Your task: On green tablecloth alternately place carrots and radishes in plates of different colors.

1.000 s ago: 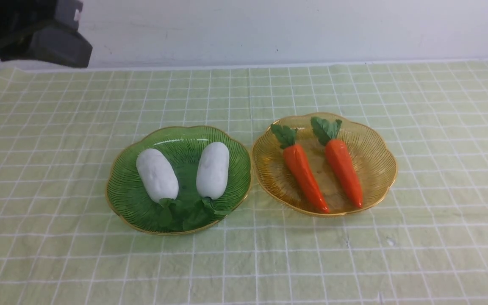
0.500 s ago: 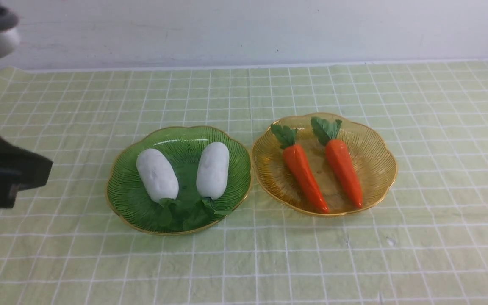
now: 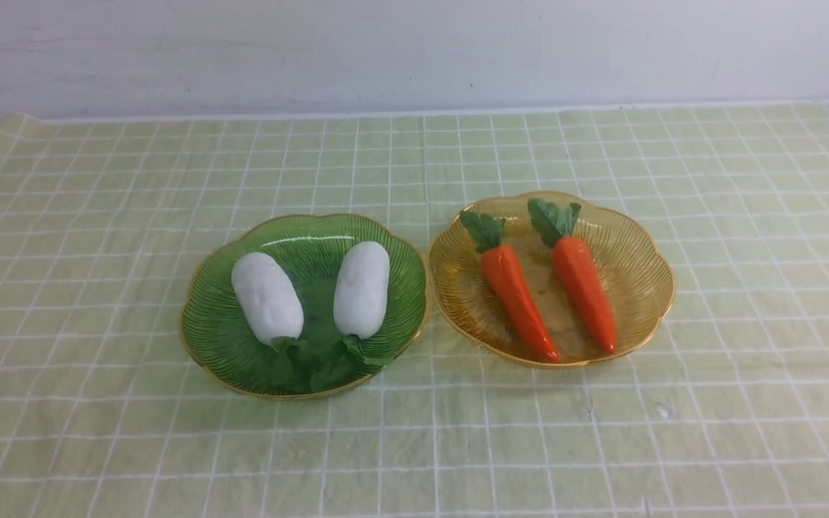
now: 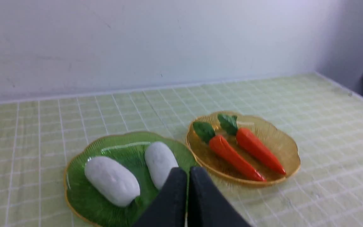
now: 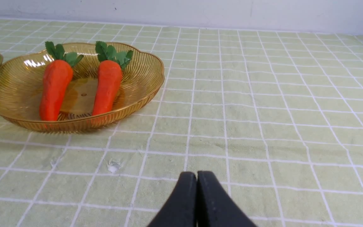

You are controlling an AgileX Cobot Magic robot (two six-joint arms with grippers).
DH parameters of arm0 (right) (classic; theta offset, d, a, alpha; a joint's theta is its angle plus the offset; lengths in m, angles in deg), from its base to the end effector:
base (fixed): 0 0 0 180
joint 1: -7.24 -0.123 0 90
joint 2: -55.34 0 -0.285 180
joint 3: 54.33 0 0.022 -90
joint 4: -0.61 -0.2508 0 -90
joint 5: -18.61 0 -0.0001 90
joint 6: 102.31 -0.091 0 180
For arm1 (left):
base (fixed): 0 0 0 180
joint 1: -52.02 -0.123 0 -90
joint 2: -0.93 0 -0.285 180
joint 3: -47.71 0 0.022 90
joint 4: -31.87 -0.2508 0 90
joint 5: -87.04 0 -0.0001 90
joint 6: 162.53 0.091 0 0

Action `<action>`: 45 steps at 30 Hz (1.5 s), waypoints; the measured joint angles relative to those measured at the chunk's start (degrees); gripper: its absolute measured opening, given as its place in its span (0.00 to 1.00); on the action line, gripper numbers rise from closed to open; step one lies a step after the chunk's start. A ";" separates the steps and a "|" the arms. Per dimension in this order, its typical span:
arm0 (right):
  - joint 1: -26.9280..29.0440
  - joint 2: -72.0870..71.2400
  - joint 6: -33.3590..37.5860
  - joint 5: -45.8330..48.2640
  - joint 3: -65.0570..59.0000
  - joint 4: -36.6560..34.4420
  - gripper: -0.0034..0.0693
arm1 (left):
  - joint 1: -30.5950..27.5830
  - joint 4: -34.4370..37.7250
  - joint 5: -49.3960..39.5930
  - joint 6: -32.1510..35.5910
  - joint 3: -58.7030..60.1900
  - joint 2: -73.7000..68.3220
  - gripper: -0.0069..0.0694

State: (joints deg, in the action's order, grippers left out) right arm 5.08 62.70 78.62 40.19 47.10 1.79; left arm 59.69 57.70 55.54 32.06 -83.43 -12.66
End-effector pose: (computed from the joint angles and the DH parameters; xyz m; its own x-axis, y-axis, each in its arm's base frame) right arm 0.0527 0.0013 0.1718 -0.2993 -0.0467 -0.9530 -0.0411 0.9985 -0.0360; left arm 0.0208 -0.0237 0.3233 -0.0713 -0.1244 -0.9897 0.3491 0.9263 -0.1416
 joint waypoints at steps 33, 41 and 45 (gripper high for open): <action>0.00 0.00 0.18 0.00 0.00 0.00 0.03 | -0.18 1.92 16.75 6.65 24.57 3.34 0.08; 0.00 0.00 0.18 0.00 0.00 0.00 0.03 | -4.24 -20.71 13.63 -10.18 27.16 6.41 0.08; 0.00 0.00 0.18 0.00 0.00 0.00 0.03 | -4.30 -25.35 13.05 -14.59 29.81 6.41 0.08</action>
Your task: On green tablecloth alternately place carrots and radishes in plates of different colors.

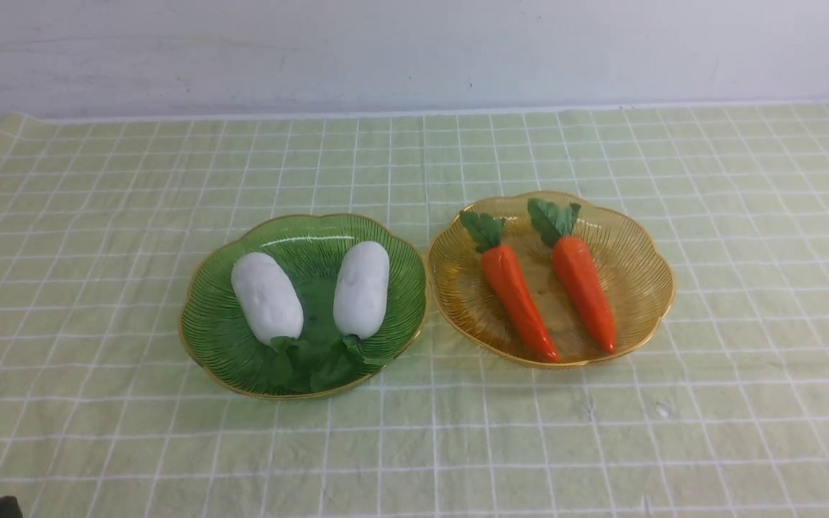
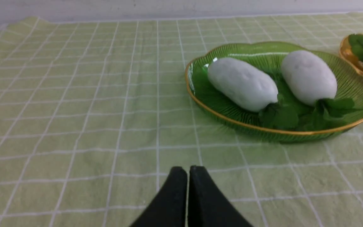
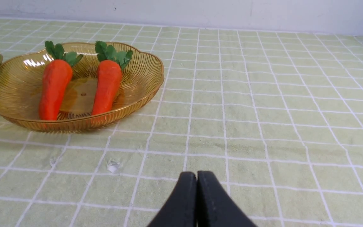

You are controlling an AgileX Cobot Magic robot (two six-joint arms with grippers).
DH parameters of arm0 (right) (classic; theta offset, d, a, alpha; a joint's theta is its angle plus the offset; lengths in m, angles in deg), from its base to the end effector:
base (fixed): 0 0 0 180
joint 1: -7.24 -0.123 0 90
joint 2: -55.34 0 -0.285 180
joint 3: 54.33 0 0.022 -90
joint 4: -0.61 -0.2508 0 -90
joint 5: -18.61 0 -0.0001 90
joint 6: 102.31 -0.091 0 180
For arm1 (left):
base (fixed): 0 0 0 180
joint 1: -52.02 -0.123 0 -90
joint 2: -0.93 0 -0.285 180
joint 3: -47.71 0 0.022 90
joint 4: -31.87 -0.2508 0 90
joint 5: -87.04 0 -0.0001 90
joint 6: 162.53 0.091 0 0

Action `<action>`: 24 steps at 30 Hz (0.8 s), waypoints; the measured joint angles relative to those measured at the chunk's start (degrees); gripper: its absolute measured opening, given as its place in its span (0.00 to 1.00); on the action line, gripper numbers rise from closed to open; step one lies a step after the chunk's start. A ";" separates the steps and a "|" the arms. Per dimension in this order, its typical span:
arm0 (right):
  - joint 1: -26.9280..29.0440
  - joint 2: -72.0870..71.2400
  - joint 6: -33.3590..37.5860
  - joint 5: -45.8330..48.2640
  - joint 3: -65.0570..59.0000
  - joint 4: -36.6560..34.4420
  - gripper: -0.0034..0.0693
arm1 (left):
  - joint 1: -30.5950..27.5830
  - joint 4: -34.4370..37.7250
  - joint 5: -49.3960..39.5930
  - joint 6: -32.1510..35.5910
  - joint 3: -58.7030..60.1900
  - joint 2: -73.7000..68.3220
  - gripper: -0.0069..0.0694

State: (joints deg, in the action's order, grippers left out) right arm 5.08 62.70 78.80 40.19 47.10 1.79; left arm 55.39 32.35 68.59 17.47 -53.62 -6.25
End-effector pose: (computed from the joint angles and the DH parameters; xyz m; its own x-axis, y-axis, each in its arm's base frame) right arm 0.0527 0.0013 0.1718 -0.2992 -0.0498 -0.9529 -0.0420 0.9984 -0.0390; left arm 0.0538 -0.0034 0.1761 -0.2470 0.0066 -0.9690 0.0594 0.9982 -0.0084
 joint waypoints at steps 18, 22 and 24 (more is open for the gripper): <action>0.00 0.00 0.00 0.00 0.00 0.00 0.03 | 0.54 -0.48 -3.19 -0.83 0.19 0.00 0.08; 0.00 0.00 0.00 0.00 0.00 0.00 0.03 | 0.65 -0.48 -3.19 -0.83 0.19 0.00 0.08; 0.00 0.00 0.00 0.00 0.00 0.00 0.03 | 0.65 -0.48 -3.19 -0.83 0.19 0.00 0.08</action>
